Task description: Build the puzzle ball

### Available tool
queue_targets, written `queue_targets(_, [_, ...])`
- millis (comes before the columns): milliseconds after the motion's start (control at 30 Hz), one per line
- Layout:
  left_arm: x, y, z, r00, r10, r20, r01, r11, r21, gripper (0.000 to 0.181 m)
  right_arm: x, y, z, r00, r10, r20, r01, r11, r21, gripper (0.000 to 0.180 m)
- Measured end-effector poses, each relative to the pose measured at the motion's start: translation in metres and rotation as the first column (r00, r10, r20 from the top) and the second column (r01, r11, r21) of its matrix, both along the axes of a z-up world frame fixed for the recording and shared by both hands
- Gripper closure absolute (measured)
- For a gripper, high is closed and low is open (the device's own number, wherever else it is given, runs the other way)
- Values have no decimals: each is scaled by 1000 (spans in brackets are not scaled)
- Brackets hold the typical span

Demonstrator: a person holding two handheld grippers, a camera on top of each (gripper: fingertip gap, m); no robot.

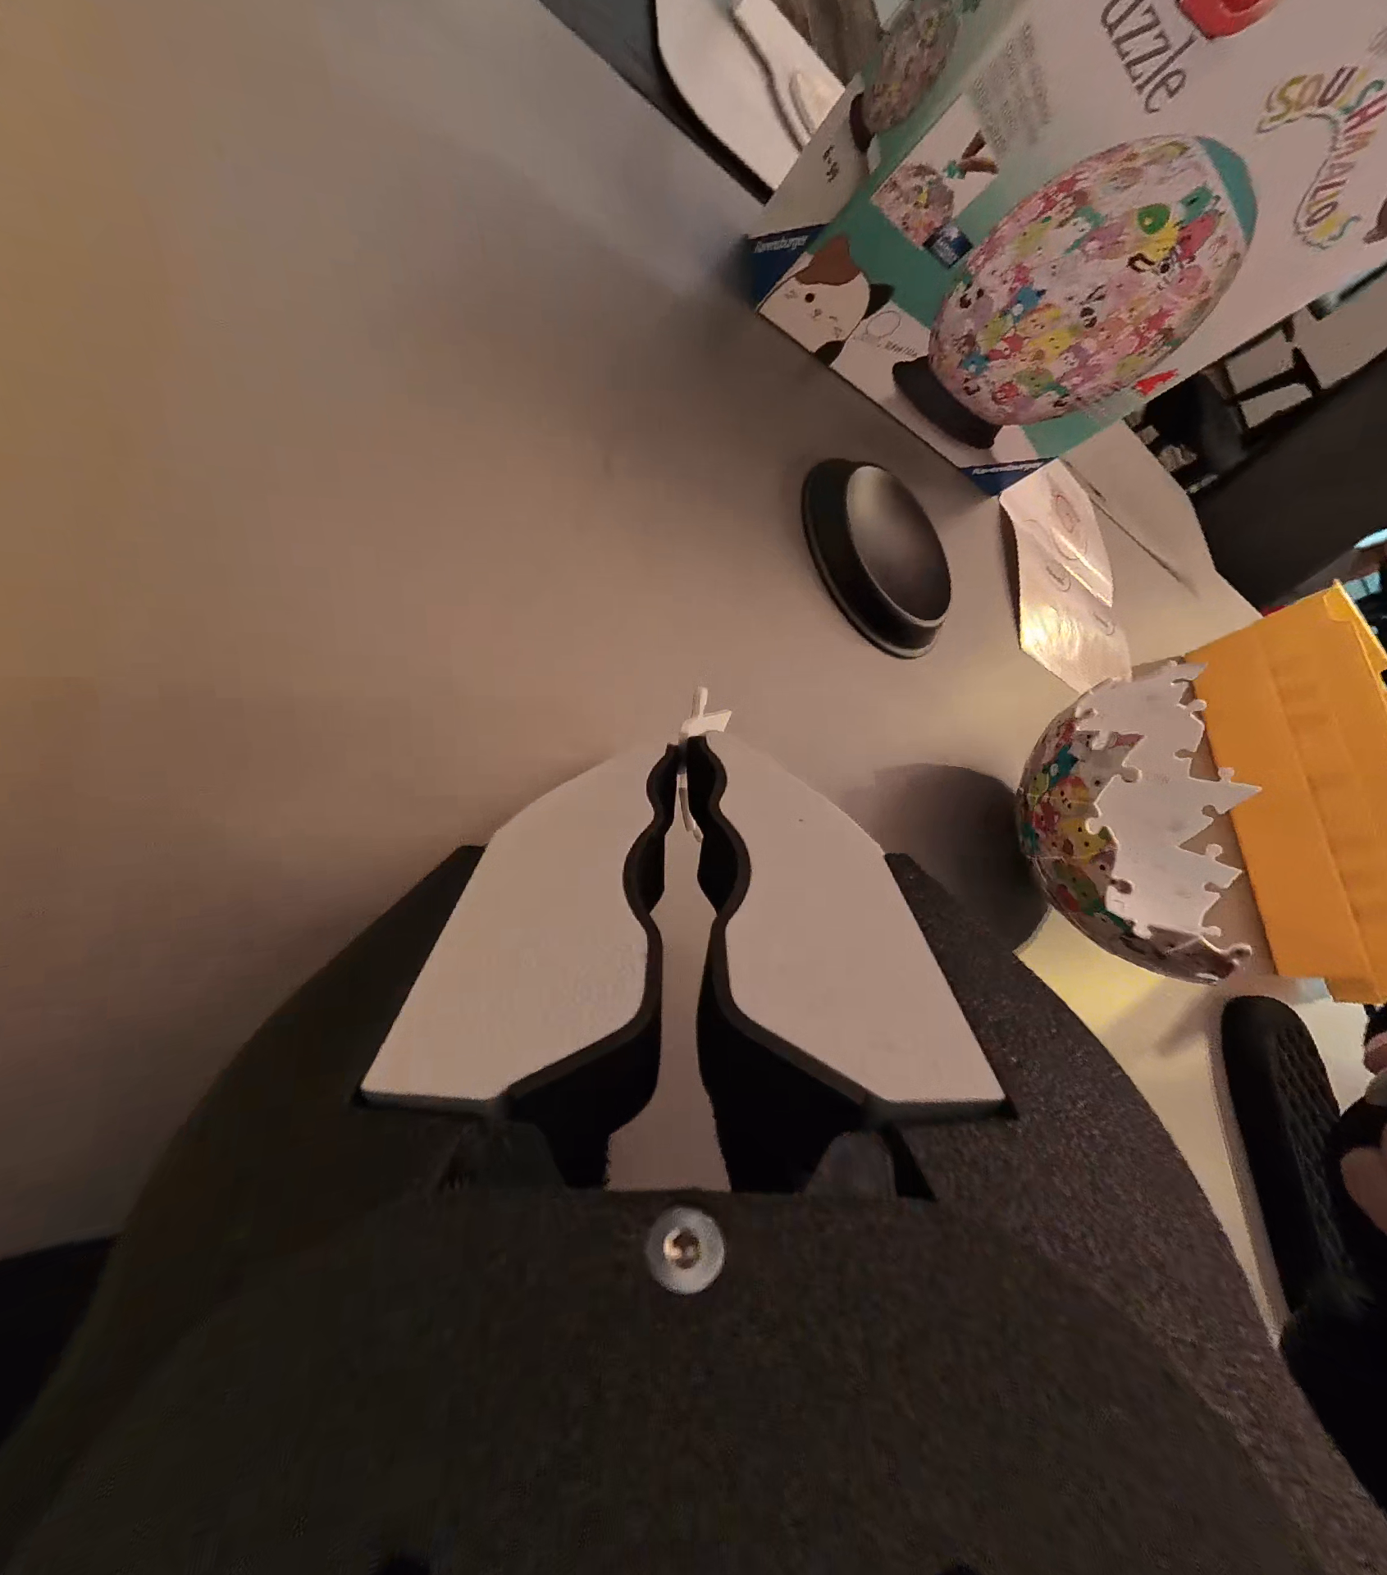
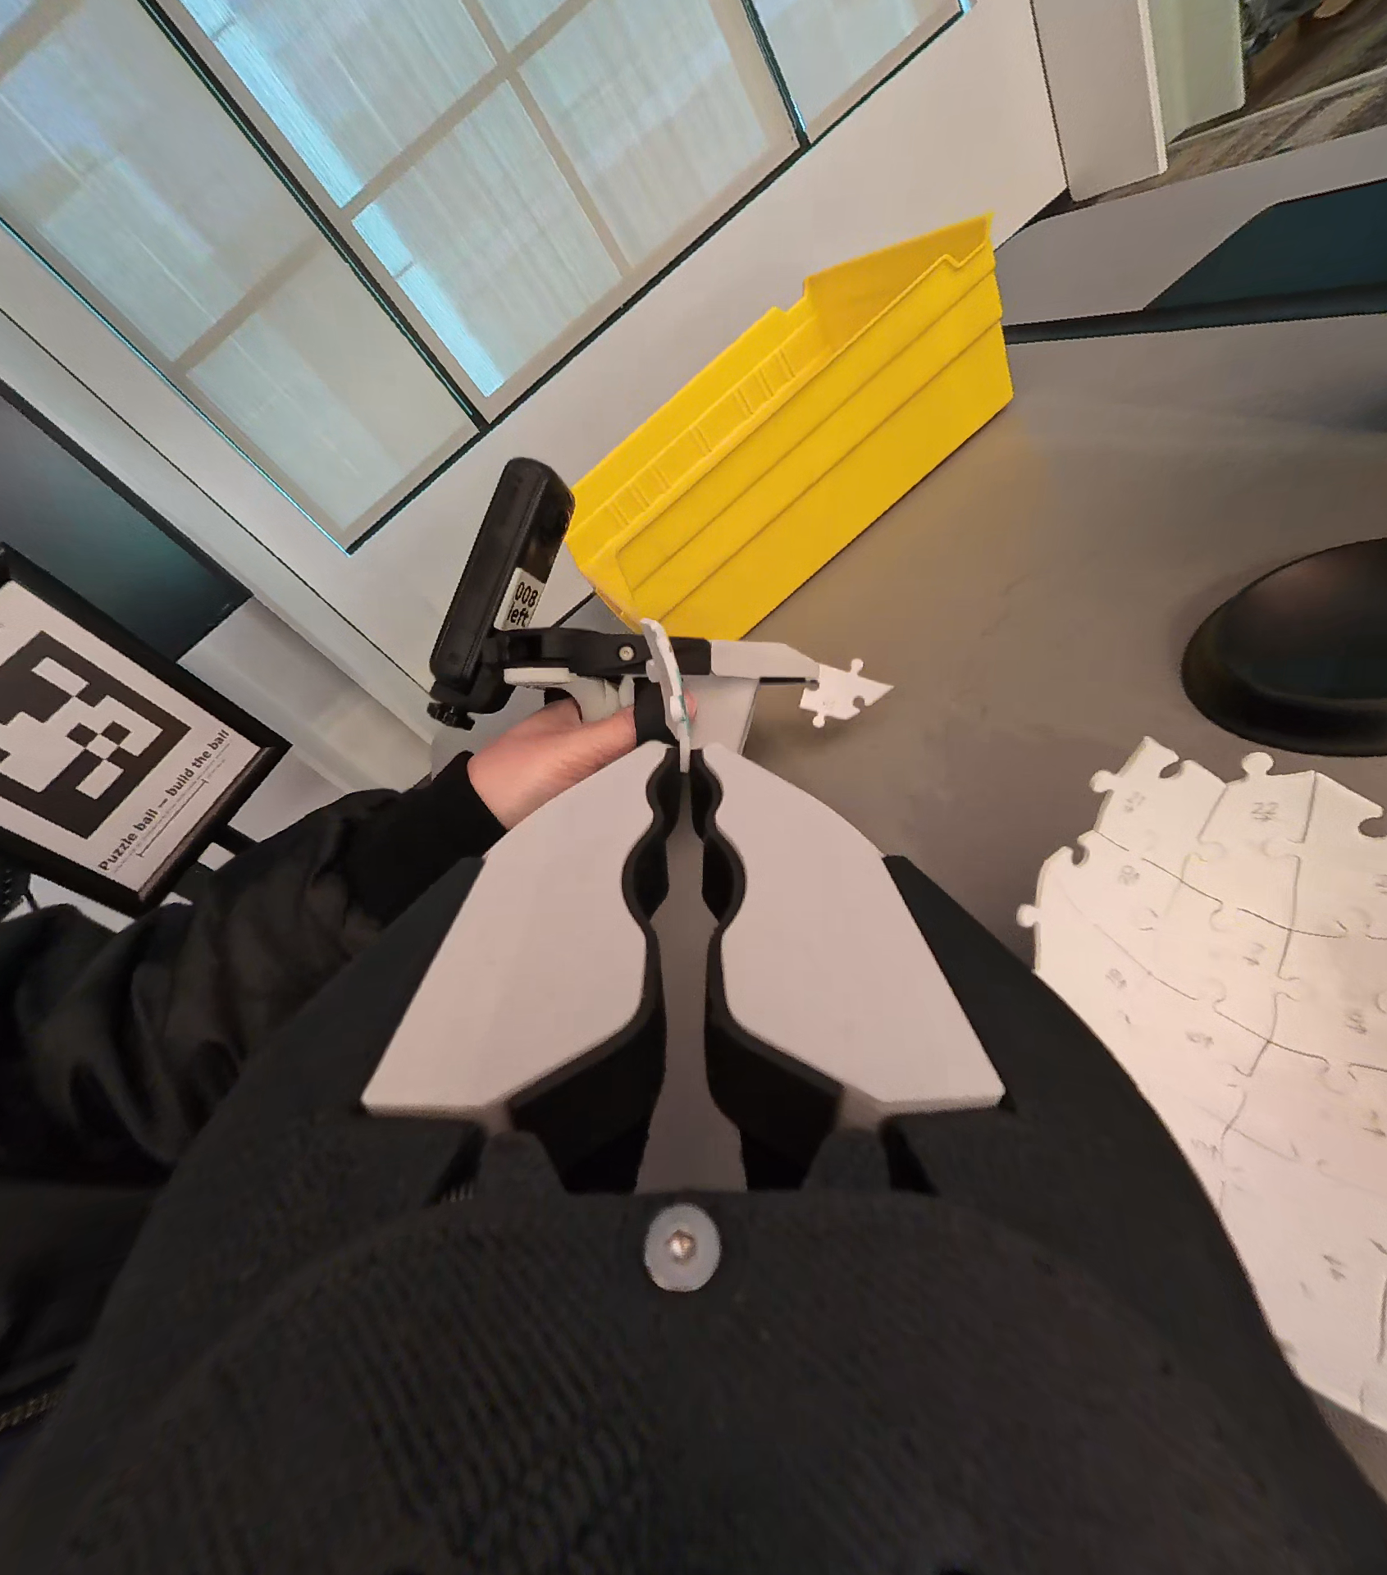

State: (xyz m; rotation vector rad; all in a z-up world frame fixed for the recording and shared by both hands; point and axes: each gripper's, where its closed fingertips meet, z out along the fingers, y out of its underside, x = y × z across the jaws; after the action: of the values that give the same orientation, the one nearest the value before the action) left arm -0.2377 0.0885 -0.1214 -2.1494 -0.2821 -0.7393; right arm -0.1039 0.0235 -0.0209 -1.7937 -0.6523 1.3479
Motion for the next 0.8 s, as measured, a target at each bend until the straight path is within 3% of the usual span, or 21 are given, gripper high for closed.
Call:
queue_targets(267, [15, -22, -17, 999, 15, -31, -18, 995, -96, 169, 6, -3, 3, 1000, -2, 27, 1, 999, 39, 177])
queue_targets(333, [15, -30, -15, 998, 8, -60, -14, 996, -92, 161, 7, -3, 1, 999, 0, 40, -2, 999, 40, 177])
queue_targets(500, [20, -51, 5, 999, -37, -25, 37, 999, -5, 163, 6, -4, -4, 998, 4, 68, -8, 999, 53, 177])
queue_targets(667, [56, -75, 59, 972, -231, 36, 219, 953, 208, 170, -3, -13, -10, 994, 89, 61, -89, 996, 1, 177])
queue_targets(800, [73, -90, 90, 879, -439, -186, 472, 855, 214, 159, -12, -24, -19, 975, 165, 151, -166, 986, -11, 177])
